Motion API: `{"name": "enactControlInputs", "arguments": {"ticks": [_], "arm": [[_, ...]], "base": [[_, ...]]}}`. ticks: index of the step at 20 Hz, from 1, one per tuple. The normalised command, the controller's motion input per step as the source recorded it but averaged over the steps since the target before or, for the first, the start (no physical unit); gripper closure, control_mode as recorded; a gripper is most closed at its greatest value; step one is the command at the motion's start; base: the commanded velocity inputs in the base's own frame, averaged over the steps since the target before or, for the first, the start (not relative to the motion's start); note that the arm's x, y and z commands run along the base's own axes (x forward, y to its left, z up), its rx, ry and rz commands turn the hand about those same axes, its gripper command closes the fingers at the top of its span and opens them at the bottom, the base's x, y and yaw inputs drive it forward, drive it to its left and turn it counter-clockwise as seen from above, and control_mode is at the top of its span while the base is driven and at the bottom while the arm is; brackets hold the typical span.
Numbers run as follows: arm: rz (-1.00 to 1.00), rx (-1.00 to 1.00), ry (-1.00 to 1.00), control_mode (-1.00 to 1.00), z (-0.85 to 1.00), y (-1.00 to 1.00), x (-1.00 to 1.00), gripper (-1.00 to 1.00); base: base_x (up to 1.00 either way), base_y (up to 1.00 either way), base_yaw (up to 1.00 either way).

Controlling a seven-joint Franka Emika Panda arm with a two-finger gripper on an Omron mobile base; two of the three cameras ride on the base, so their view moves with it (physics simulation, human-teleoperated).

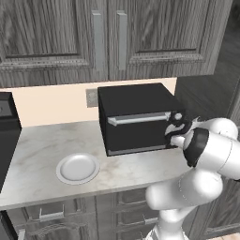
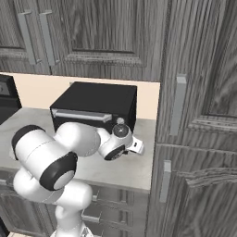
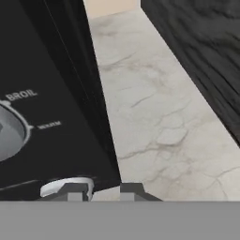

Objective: Pick up the bagel from the plate, place it on the toaster oven rack, close the door, and set the timer.

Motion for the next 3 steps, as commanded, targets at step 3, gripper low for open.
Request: {"name": "enactControlInputs", "arguments": {"ticks": [3], "arm": [[0.0, 0.0, 0.0, -1.0, 0.0, 0.0, 0.0, 1.0]], "base": [[0.0, 0.0, 0.0]]}}
